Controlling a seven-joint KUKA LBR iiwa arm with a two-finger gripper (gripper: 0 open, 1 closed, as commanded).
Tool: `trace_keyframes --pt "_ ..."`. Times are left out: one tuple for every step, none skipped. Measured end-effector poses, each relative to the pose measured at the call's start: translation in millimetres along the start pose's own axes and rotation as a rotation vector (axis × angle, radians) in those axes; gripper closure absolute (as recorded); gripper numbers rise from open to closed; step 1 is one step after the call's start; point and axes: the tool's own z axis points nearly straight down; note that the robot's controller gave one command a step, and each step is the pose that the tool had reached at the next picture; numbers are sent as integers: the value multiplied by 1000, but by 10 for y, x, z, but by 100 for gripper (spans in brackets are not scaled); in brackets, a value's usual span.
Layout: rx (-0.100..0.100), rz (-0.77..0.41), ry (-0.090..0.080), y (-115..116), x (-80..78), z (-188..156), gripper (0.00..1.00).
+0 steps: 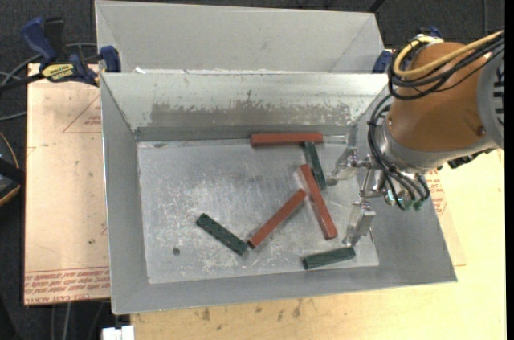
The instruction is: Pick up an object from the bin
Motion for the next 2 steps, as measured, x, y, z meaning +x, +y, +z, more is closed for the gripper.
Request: trace_keyframes --pt "1 -2 -8 2 -17 -42 0" --pt "0 45 -16 -322 -13 471 0"
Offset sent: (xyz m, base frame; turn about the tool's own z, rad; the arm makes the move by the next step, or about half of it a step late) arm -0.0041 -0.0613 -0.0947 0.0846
